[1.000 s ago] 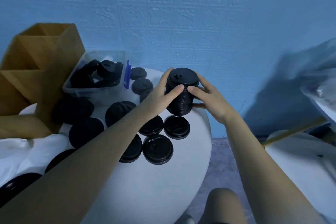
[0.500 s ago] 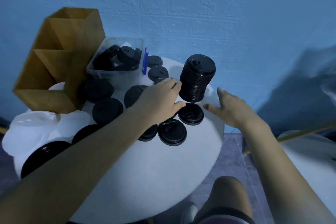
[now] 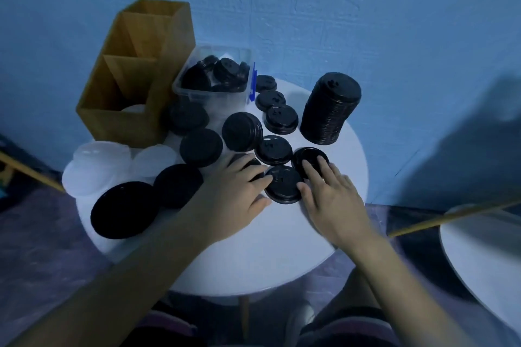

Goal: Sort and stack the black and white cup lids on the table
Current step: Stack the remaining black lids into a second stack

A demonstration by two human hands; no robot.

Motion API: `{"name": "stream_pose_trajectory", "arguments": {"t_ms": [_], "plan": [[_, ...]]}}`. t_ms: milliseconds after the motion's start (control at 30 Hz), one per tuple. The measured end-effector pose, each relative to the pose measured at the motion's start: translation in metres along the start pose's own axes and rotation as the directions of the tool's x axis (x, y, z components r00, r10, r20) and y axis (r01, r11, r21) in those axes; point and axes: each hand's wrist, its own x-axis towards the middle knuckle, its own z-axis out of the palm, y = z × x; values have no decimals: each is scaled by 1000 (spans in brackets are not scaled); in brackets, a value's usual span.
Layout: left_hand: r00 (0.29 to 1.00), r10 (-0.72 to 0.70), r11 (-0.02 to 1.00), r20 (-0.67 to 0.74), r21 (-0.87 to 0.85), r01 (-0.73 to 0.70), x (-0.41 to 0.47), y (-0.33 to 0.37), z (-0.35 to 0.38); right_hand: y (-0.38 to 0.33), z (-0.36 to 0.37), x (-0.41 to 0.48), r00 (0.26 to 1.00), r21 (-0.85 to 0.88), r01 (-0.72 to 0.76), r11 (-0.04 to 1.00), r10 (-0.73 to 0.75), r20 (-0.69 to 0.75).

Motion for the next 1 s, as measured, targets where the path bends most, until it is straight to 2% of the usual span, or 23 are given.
{"name": "stream_pose_trajectory", "arguments": {"t_ms": [167, 267, 400, 500, 667, 733, 867, 933, 1000], "plan": [[988, -19, 998, -156, -56, 11, -24, 5, 9, -2, 0, -6, 997, 108, 34, 994, -26, -76], [978, -28, 988, -209, -156, -5, -31, 10, 12, 4, -5, -4, 992, 208, 13, 978, 13, -125], [972, -99, 959, -211, -280, 37, -39, 15, 12, 12, -8, 0, 991, 344, 34, 938, 14, -136], [967, -159, 947, -200, -309, 92, -44, 18, 12, 20, -7, 6, 990, 393, 33, 919, 24, -139], [964, -172, 934, -205, -344, 93, -42, 16, 17, 26, -13, 16, 995, 428, -96, 899, 91, 32], [964, -171, 929, -202, -360, 89, -37, 13, 19, 27, -14, 19, 995, 443, -94, 892, 101, 9], [962, -174, 931, -210, -352, 91, -27, 8, 23, 30, -22, 11, 982, 616, -128, 777, 187, -32], [962, -180, 940, -203, -323, 108, -24, 8, 24, 28, -27, -3, 987, 694, -117, 710, 163, 0], [958, -192, 948, -214, -294, 125, -22, 9, 22, 25, -26, -18, 995, 691, -81, 718, 97, 15]]}}
